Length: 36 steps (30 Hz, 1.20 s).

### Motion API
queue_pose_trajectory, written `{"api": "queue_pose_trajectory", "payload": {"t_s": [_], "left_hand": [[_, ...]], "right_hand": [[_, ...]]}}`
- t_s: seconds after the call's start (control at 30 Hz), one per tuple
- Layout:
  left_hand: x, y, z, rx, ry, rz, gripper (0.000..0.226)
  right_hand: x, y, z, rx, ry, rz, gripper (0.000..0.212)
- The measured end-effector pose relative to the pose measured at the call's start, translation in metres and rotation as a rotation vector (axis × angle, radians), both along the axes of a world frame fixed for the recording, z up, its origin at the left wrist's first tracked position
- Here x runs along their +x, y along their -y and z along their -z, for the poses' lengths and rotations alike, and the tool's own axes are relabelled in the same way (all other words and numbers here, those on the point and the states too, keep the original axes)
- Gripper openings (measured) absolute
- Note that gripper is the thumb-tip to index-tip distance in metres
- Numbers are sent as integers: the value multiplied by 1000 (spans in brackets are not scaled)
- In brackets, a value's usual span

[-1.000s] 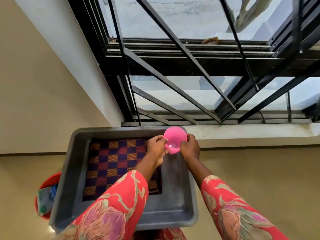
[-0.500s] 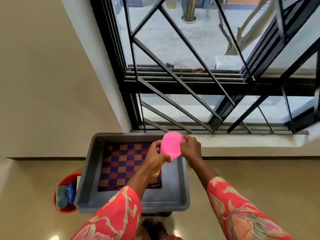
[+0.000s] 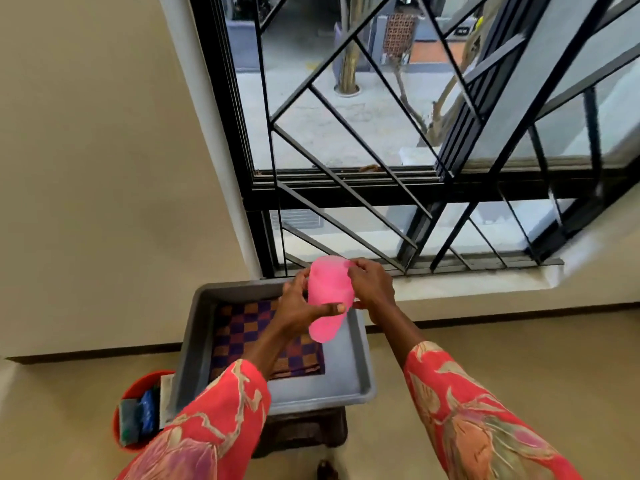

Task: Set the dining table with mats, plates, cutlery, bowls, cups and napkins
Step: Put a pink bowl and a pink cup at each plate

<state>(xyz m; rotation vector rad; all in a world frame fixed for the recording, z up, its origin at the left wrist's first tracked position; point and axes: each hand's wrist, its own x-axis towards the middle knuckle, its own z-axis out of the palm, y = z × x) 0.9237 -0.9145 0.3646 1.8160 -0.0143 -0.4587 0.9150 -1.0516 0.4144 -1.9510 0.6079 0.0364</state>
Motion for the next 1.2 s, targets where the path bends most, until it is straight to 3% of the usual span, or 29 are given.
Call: {"api": "queue_pose_trajectory", "payload": {"t_s": [0.17, 0.4, 0.7, 0.83, 0.97, 1.2], "left_hand": [[-21, -19, -20, -198, -62, 146, 106], [-52, -69, -21, -187, -61, 359, 112], [-122, -109, -22, -307, -163, 714, 94], [-165, -101, -23, -321, -225, 881, 89], [-214, -93, -23, -331, -264, 992, 81], [-313, -106, -17, -389, -226, 1167, 74]], "right_hand": [[-32, -22, -6, 25, 45, 110, 15], [-85, -76, 0, 164, 140, 352, 15], [-194, -138, 9, 507, 355, 679, 8], [-252, -149, 5, 605, 445, 841, 26], [-312, -160, 3, 623, 549, 964, 5], [-415, -205, 3, 579, 651, 1186, 8]]}}
